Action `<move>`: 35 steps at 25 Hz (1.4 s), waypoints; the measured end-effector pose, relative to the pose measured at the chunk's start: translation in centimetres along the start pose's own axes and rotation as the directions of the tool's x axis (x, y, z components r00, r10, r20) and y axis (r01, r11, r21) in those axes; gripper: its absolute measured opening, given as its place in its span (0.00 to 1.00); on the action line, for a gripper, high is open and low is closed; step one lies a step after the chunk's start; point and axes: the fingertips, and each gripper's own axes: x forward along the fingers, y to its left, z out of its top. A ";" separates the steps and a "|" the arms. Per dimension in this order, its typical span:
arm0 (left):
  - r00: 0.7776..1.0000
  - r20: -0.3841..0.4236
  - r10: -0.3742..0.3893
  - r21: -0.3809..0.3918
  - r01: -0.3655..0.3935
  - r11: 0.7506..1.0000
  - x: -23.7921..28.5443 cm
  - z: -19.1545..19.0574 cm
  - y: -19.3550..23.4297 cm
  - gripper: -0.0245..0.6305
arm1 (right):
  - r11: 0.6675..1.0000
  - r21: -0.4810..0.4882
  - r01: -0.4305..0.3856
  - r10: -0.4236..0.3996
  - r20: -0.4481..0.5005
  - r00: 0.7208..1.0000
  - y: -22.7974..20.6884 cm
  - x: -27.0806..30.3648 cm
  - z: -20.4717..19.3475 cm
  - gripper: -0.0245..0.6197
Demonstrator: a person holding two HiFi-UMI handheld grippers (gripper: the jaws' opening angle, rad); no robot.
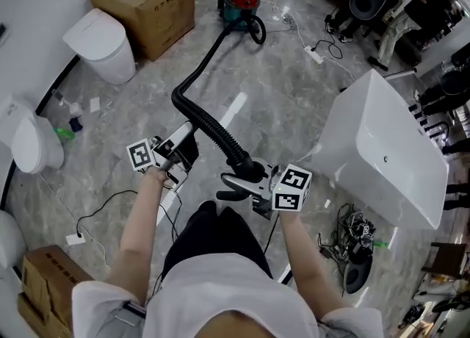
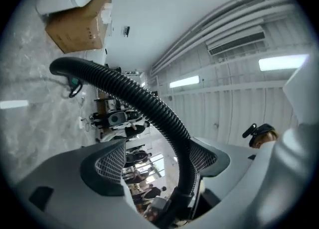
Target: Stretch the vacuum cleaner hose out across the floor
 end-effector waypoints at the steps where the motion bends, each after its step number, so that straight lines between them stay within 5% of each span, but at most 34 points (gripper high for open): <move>1: 0.998 0.027 -0.059 -0.016 0.059 0.998 0.5 0.4 -0.8 0.62 | 1.000 0.010 -0.007 0.007 0.028 1.000 0.6 0.0 0.0 0.34; 5: 0.955 0.138 -0.262 -0.052 0.271 0.961 1.7 1.7 -4.1 0.63 | 0.999 0.048 -0.001 -0.004 0.097 0.995 2.1 -0.4 -0.8 0.34; 9: 0.963 0.035 -0.267 -0.064 0.268 0.961 3.7 -0.6 -3.9 0.72 | 1.000 0.025 0.012 -0.014 0.086 0.996 3.4 -0.1 -1.3 0.34; 14: 0.921 0.177 -0.347 -0.138 0.372 0.918 5.1 0.4 -4.3 0.72 | 0.999 0.044 0.019 -0.024 0.108 0.994 3.4 -0.4 -1.5 0.34; 20: 0.926 0.276 -0.256 -0.173 0.309 0.935 5.4 2.0 -2.1 0.71 | 0.999 0.030 0.028 -0.031 0.118 0.992 4.0 -1.2 -1.6 0.34; 23: 0.926 0.293 -0.239 -0.204 0.305 0.930 5.8 2.7 -1.5 0.52 | 0.999 0.031 0.030 -0.034 0.130 0.991 3.8 -1.4 -1.3 0.34; 35: 0.972 0.135 -0.191 -0.225 0.217 0.950 7.0 1.8 -1.0 0.43 | 0.995 0.094 0.032 -0.046 0.146 0.988 2.5 -1.9 -2.9 0.35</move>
